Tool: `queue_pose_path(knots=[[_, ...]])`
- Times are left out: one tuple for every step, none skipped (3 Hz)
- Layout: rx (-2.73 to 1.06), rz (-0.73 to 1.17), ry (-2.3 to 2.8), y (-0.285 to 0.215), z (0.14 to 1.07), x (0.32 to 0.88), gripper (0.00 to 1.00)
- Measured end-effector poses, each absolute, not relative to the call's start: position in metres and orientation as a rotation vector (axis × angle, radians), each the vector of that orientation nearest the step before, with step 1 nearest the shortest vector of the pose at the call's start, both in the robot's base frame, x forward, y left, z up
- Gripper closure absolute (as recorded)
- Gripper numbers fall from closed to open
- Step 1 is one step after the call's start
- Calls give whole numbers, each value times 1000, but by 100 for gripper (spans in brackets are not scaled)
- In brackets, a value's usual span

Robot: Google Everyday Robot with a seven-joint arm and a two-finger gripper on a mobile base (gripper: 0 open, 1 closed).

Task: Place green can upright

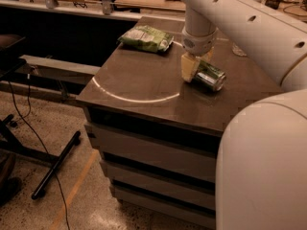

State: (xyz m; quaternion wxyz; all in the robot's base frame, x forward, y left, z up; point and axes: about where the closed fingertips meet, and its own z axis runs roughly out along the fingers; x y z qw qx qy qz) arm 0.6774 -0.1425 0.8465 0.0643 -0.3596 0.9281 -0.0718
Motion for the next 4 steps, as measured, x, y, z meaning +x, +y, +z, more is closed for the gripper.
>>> queue_pose_path(knots=[[-1126, -152, 2769, -138, 858, 677, 83], [-1171, -35, 2699, -140, 880, 676, 100], [-1205, 109, 2599, -144, 908, 672, 100], [-1201, 140, 2551, -137, 914, 680, 100]])
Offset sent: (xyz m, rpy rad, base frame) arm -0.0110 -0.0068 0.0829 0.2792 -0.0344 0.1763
